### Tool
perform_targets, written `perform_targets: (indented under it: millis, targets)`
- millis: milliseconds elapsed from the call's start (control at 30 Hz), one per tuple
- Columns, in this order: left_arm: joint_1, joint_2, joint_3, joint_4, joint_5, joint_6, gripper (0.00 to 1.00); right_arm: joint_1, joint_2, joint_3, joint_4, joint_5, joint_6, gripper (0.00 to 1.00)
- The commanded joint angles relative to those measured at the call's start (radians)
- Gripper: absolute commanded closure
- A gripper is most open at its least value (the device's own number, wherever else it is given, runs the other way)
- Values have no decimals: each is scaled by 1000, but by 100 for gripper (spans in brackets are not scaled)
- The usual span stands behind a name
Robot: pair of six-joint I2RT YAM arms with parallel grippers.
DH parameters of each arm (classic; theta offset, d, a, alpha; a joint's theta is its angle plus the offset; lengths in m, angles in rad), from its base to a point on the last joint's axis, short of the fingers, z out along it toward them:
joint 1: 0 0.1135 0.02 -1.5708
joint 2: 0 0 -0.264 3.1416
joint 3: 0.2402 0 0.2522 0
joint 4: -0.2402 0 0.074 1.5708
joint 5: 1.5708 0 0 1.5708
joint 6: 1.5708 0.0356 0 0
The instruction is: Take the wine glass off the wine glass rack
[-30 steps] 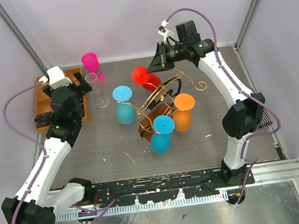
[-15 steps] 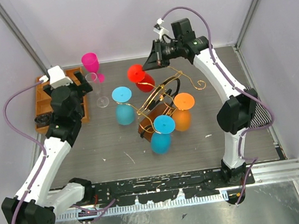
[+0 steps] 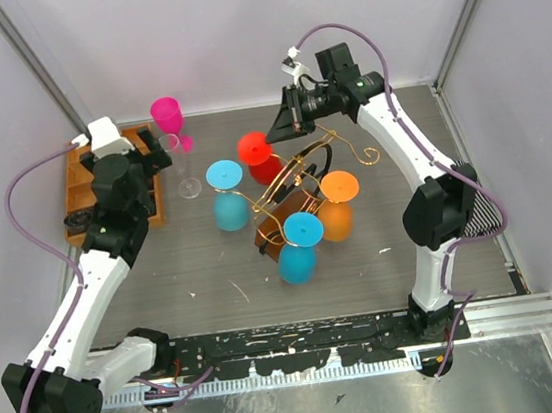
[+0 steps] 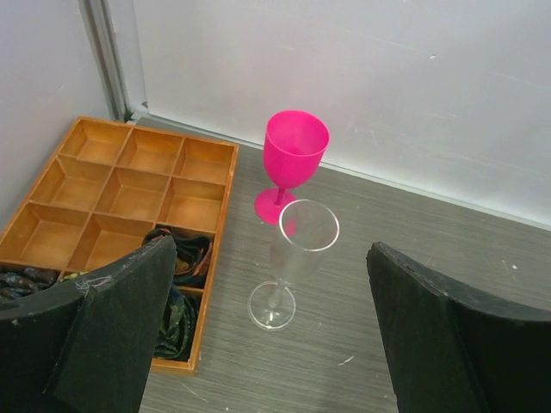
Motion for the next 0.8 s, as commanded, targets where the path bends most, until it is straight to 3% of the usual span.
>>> perform_targets:
  millis: [0, 200, 467, 767]
  targets:
    - [-2, 22, 103, -88, 70, -41, 1, -28, -117, -29, -51, 1, -63, 99]
    - [-2, 94, 266, -249, 196, -61, 1, -92, -147, -1, -81, 23, -76, 99]
    - [-2, 190, 435, -402, 240, -67, 2, -102, -130, 72, -82, 65, -111, 99]
    - [-2, 213, 493, -419, 276, -71, 2, -102, -129, 130, -27, -12, -40, 99]
